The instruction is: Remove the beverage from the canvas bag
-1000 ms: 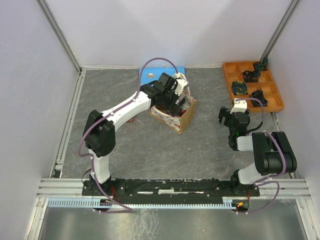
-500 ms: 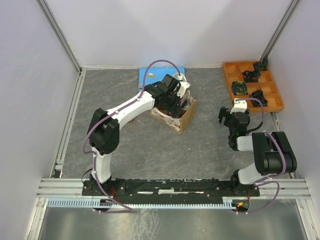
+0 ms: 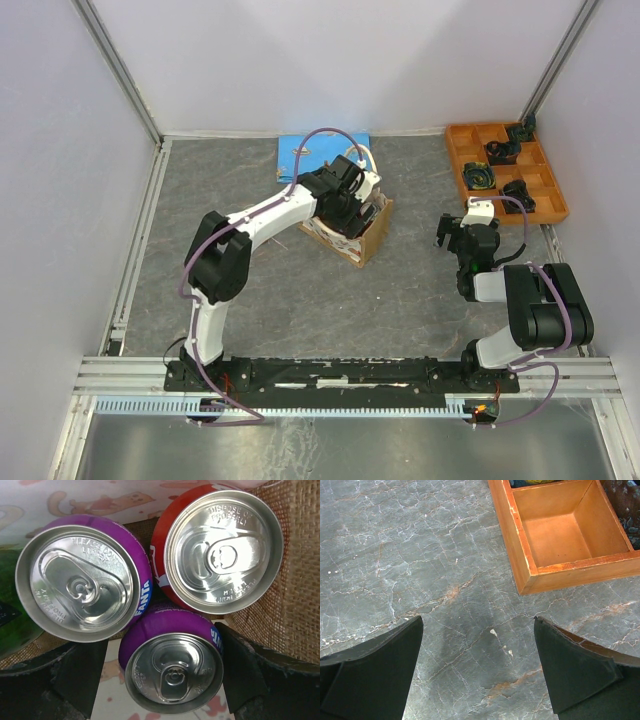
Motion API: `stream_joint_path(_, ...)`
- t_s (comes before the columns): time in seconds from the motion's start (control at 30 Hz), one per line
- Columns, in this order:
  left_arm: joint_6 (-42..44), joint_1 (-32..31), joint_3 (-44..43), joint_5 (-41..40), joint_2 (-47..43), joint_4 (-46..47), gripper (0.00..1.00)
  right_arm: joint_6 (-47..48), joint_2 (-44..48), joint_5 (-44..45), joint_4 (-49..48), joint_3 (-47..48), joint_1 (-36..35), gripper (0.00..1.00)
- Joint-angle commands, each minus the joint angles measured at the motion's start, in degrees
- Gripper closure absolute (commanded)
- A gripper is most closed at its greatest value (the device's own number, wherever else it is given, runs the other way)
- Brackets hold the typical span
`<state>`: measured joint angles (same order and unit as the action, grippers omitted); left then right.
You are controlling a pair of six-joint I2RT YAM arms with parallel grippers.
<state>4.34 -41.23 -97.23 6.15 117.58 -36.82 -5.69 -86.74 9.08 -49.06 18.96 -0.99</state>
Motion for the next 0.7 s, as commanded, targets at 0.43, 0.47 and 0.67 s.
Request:
stream_joint_path(0.43, -0.35, -0.43, -2.56, 0.89, 0.65, -0.21, 0.97, 0.65, 0.21, -0.20, -1.89, 1.25, 0.03, 0.01)
stream_joint_path(0.47, -0.24, -0.42, -3.38, 0.62, 0.29, -0.56, 0.97, 0.60, 0.17, -0.20, -1.87, 1.25, 0.03, 0.01)
stream_joint_path(0.67, -0.12, -0.42, -11.96, 1.05, 0.28, -3.09, 0.97, 0.62, 0.17, -0.20, -1.95, 1.25, 0.03, 0.01)
